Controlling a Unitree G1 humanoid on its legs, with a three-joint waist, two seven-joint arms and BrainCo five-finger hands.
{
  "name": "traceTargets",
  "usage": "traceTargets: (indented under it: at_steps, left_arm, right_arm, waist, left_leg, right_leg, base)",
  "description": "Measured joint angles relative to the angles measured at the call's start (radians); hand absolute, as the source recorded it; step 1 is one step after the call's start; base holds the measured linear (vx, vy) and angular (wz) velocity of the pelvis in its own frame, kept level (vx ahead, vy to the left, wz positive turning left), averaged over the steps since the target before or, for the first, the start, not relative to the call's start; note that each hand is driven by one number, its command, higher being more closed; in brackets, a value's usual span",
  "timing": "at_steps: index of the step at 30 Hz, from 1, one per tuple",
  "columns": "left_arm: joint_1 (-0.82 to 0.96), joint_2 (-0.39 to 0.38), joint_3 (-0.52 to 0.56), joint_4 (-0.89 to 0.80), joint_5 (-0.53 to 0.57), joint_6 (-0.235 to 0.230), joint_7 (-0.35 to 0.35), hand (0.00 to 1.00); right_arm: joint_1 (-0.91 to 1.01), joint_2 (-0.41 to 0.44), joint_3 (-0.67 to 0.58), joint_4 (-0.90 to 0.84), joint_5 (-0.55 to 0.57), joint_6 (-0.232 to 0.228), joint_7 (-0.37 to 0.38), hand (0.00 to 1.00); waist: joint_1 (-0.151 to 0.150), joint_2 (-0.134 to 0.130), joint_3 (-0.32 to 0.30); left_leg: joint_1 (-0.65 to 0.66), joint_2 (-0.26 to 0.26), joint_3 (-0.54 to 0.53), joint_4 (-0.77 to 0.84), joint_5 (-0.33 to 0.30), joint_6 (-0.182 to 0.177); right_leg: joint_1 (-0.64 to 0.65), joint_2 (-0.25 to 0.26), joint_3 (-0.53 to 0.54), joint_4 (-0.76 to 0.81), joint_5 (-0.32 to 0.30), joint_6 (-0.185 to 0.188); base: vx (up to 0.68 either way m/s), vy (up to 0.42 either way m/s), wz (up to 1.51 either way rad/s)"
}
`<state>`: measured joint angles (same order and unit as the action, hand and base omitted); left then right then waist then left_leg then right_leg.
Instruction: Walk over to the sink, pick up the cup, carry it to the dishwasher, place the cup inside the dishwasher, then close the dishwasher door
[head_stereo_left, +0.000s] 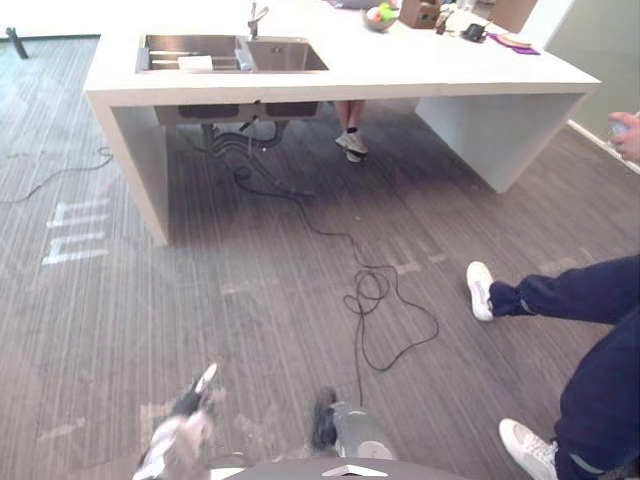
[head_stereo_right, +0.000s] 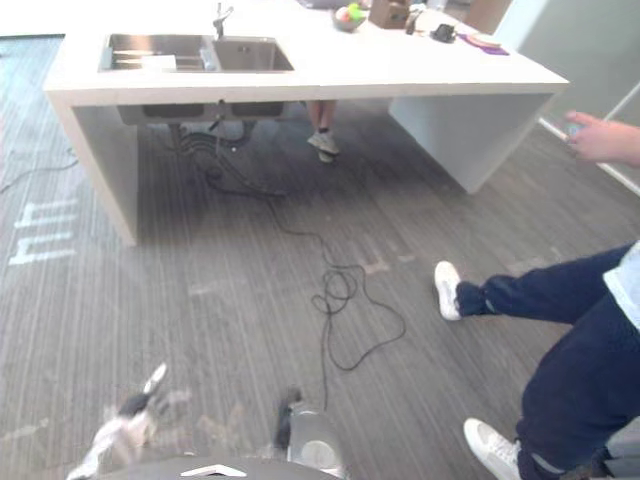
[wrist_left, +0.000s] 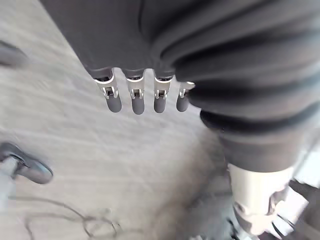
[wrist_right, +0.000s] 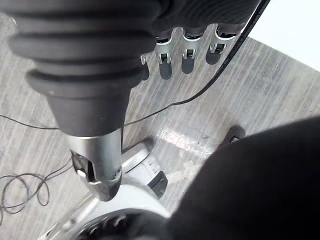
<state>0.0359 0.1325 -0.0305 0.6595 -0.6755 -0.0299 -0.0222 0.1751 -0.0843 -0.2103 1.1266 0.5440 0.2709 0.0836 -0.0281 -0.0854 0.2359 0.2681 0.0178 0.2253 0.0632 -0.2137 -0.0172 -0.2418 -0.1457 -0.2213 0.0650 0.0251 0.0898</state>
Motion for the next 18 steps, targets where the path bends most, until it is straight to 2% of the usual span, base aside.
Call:
traceTargets:
  at_steps: [1,2,3,5,6,7,9,10,11,12,13,14,15,16,17,18]
  left_arm:
    - [-0.006,-0.004,-0.011,-0.04,-0.002,0.001,0.005,0.0]
    - [-0.002,-0.011,-0.014,-0.111,-0.012,0.009,0.012,0.0]
    - [-0.002,-0.018,-0.013,-0.153,-0.022,0.019,0.016,0.0]
    - [-0.004,-0.02,-0.025,-0.184,-0.029,0.036,0.016,0.0]
    - [-0.005,-0.019,-0.036,-0.204,-0.028,0.038,0.015,0.0]
    - [-0.001,-0.019,-0.058,-0.215,-0.018,0.037,0.013,0.0]
    - [0.016,-0.028,-0.069,-0.216,0.001,0.033,0.011,0.0]
    - [0.045,-0.031,-0.103,-0.216,0.02,0.028,0.01,0.0]
    - [0.053,-0.031,-0.112,-0.216,0.026,0.028,0.006,0.0]
    - [0.061,-0.039,-0.141,-0.217,0.031,0.026,-0.01,0.0]
    - [0.061,-0.043,-0.152,-0.217,0.031,0.026,-0.016,0.0]
    - [0.06,-0.054,-0.164,-0.223,0.031,0.027,-0.028,0.0]
    - [0.064,-0.06,-0.168,-0.262,0.031,0.029,-0.038,0.0]
    - [0.064,-0.062,-0.167,-0.295,0.03,0.029,-0.043,0.0]
    - [0.064,-0.057,-0.166,-0.374,0.03,0.029,-0.052,0.0]
    - [0.064,-0.048,-0.159,-0.455,0.029,0.027,-0.054,0.0]
  right_arm:
    - [0.004,0.003,-0.004,0.001,0.0,0.001,0.0,0.0]
    - [0.017,0.01,-0.028,0.001,0.0,0.006,0.0,0.0]
    - [0.023,0.014,-0.073,0.001,0.001,0.011,0.0,0.0]
    - [0.029,-0.004,-0.123,-0.007,0.009,0.01,0.013,0.0]
    - [0.027,-0.011,-0.157,-0.009,0.018,0.01,0.02,0.0]
    - [0.015,-0.018,-0.181,-0.01,0.029,0.009,0.024,0.0]
    - [0.004,-0.028,-0.199,-0.007,0.044,0.011,0.027,0.0]
    - [0.004,-0.03,-0.208,-0.001,0.051,0.019,0.04,0.0]
    - [0.004,-0.032,-0.216,0.001,0.056,0.019,0.044,0.0]
    - [0.0,-0.042,-0.232,0.013,0.058,0.01,0.047,0.0]
    - [-0.003,-0.046,-0.234,0.021,0.058,0.0,0.047,0.0]
    - [-0.006,-0.056,-0.228,0.026,0.056,-0.022,0.047,0.0]
    - [-0.024,-0.073,-0.213,0.029,0.057,-0.047,0.047,0.0]
    - [-0.03,-0.079,-0.203,0.029,0.058,-0.057,0.047,0.0]
    - [-0.043,-0.095,-0.193,0.029,0.058,-0.075,0.047,0.0]
    - [-0.055,-0.107,-0.183,0.028,0.057,-0.09,0.049,0.0]
  waist:
    - [-0.005,-0.001,0.002]
    - [-0.014,-0.001,0.002]
    - [-0.013,0.006,0.004]
    - [-0.027,0.066,0.008]
    - [-0.031,0.094,0.003]
    - [-0.02,0.117,-0.007]
    - [-0.017,0.118,-0.013]
    - [-0.017,0.119,-0.045]
    - [-0.017,0.125,-0.057]
    - [-0.011,0.142,-0.07]
    - [-0.007,0.149,-0.069]
    - [-0.005,0.172,-0.058]
    - [0.009,0.181,-0.037]
    - [0.015,0.193,-0.028]
    - [0.029,0.192,-0.011]
    - [0.057,0.19,-0.01]
  left_leg:
    - [0.009,-0.004,-0.009,0.006,-0.013,-0.005]
    - [0.04,-0.008,-0.03,0.013,-0.046,-0.024]
    - [0.076,0.006,-0.056,0.039,-0.091,-0.044]
    - [0.082,0.057,-0.097,0.077,-0.135,-0.054]
    - [0.088,0.086,-0.132,0.096,-0.161,-0.049]
    - [0.096,0.105,-0.177,0.131,-0.159,-0.047]
    - [0.082,0.121,-0.191,0.199,-0.158,-0.043]
    - [0.019,0.137,-0.222,0.324,-0.155,-0.037]
    - [-0.013,0.147,-0.235,0.386,-0.151,-0.03]
    - [-0.087,0.169,-0.259,0.532,-0.111,-0.037]
    - [-0.123,0.181,-0.26,0.609,-0.067,-0.052]
    - [-0.206,0.215,-0.251,0.793,0.102,-0.03]
    - [-0.307,0.222,-0.255,0.987,0.089,-0.011]
    - [-0.359,0.206,-0.251,1.065,0.055,-0.008]
    - [-0.446,0.143,-0.234,1.118,-0.004,-0.002]
    - [-0.52,0.092,-0.177,1.052,-0.039,0.0]
  right_leg:
    - [-0.002,-0.012,0.007,-0.01,0.0,0.0]
    - [0.009,-0.024,0.021,-0.012,-0.011,0.005]
    - [0.036,-0.021,0.035,0.008,0.047,0.009]
    - [0.016,0.016,0.03,0.117,0.057,0.008]
    - [-0.006,0.04,0.046,0.214,0.047,-0.007]
    - [-0.037,0.054,0.056,0.349,-0.023,-0.055]
    - [-0.048,0.05,0.043,0.431,-0.096,-0.063]
    - [-0.06,0.041,0.015,0.498,-0.166,-0.067]
    - [-0.057,0.043,0.002,0.51,-0.186,-0.074]
    - [-0.037,0.049,-0.024,0.518,-0.225,-0.082]
    - [-0.018,0.054,-0.038,0.513,-0.24,-0.087]
    - [0.06,0.089,-0.053,0.461,-0.262,-0.105]
    - [0.149,0.112,-0.056,0.388,-0.262,-0.116]
    - [0.195,0.121,-0.054,0.353,-0.263,-0.118]
    - [0.277,0.119,-0.051,0.292,-0.263,-0.117]
    - [0.338,0.108,-0.04,0.237,-0.254,-0.11]
  base:
    - [0.32,-0.194,0.31]
    - [0.51,-0.281,0.33]
    - [0.55,-0.272,0.31]
    - [0.51,-0.225,0.43]
    - [0.63,-0.305,0.65]
    - [0.62,-0.322,0.5]
    - [0.44,-0.259,0.35]
    - [0.47,-0.26,0.46]
    - [0.54,-0.268,0.53]
    - [0.36,-0.142,0.34]
    - [0.45,-0.189,0.41]
    - [0.46,-0.162,0.32]
    - [0.46,-0.143,0.28]
    - [0.46,-0.068,0.1]
    - [0.45,-0.023,-0.21]
    - [0.44,-0.005,-0.4]
